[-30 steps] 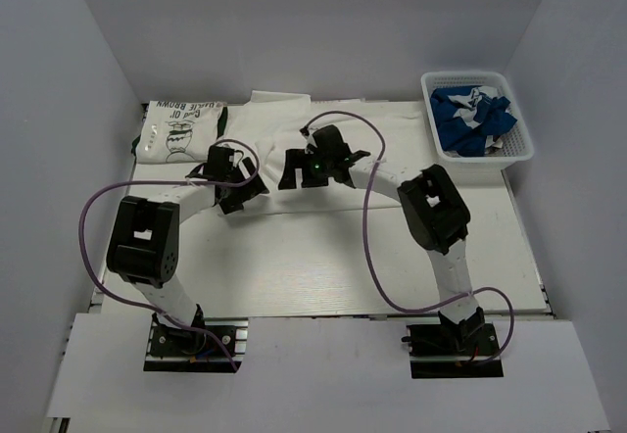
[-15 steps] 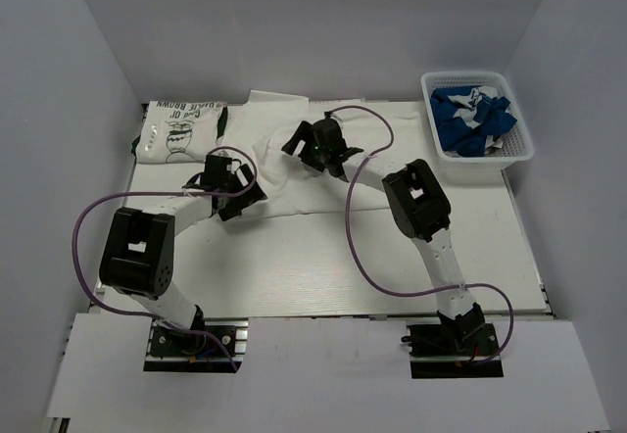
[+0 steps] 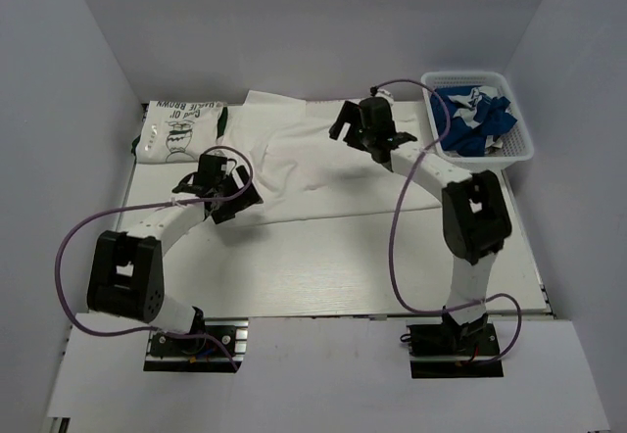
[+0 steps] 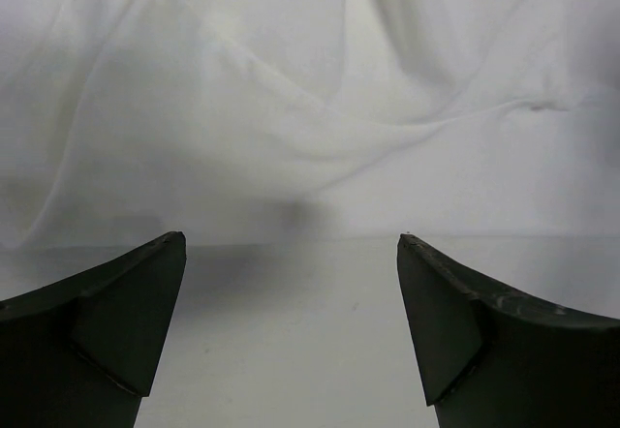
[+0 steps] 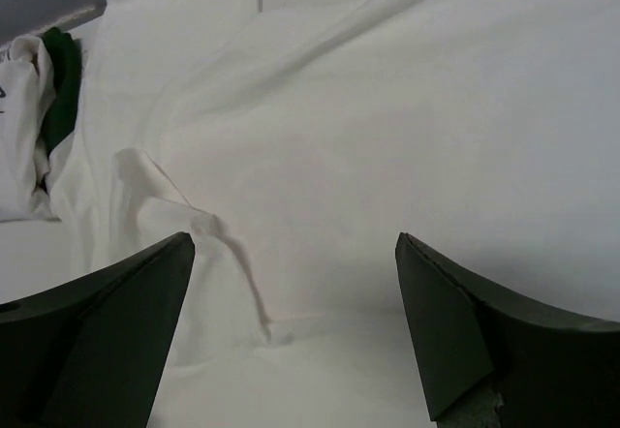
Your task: Fold and stack the t-shirts
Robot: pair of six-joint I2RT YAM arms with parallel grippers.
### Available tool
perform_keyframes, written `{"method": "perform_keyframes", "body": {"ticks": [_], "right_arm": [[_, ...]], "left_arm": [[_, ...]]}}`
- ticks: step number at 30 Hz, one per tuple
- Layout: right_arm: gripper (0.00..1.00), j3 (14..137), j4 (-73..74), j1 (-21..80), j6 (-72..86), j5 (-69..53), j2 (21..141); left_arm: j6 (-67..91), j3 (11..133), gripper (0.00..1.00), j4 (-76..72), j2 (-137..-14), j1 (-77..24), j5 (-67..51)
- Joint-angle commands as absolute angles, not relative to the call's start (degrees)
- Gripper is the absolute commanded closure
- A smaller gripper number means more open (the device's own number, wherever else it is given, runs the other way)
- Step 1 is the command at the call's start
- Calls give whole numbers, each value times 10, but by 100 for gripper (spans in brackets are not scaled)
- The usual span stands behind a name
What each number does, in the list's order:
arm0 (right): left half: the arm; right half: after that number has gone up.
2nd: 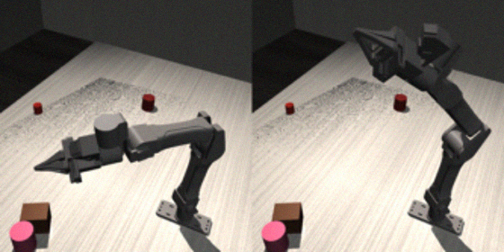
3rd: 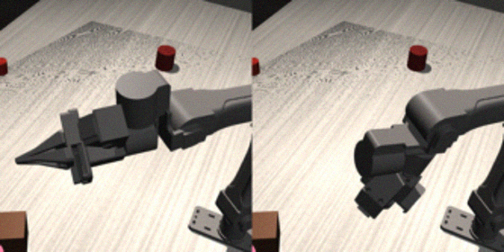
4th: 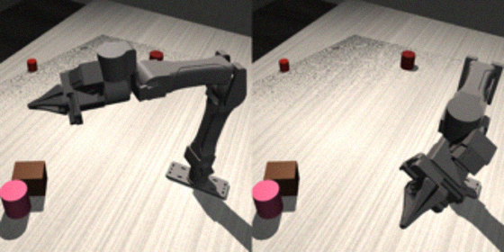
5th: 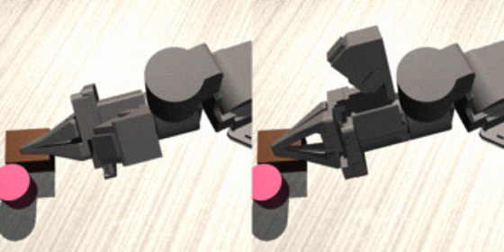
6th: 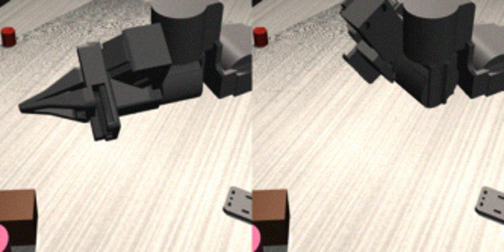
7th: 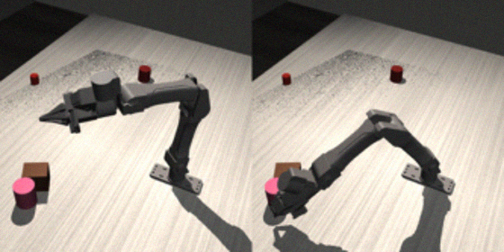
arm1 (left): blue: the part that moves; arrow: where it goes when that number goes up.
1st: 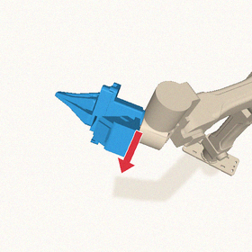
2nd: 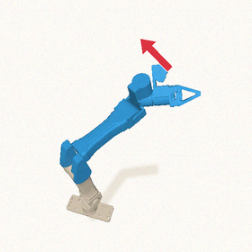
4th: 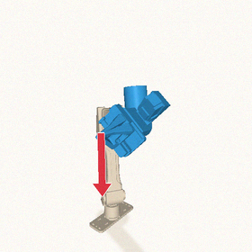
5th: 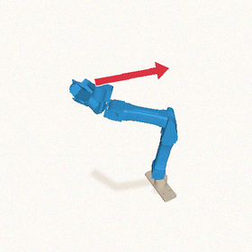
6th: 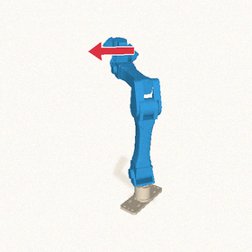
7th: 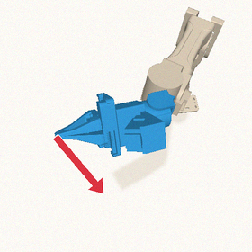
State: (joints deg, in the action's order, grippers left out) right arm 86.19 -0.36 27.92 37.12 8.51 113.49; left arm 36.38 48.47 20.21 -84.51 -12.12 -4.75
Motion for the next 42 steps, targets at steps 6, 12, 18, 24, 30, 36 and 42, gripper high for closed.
{"method": "perform_keyframes", "body": {"ticks": [6, 12, 18, 24, 30, 36, 42], "right_arm": [[10, 662, 138, 224, 333, 229, 964], [10, 663, 140, 173, 287, 192, 1019], [10, 676, 183, 159, 300, 187, 1088], [10, 497, 196, 159, 395, 128, 969], [10, 314, 206, 163, 424, 55, 791], [10, 267, 284, 173, 407, 27, 631], [10, 366, 287, 175, 338, 98, 567]], "left_arm": [[331, 565, 0, 232, -858, -114, 38], [318, 632, 0, 182, -967, -114, -15], [318, 642, 0, 216, -1041, -114, -15], [371, 502, 0, 227, -960, -127, -8], [449, 341, 0, 313, -805, -132, -40], [487, 309, 0, 433, -618, -132, -46], [461, 394, 0, 384, -557, -132, -9]]}}
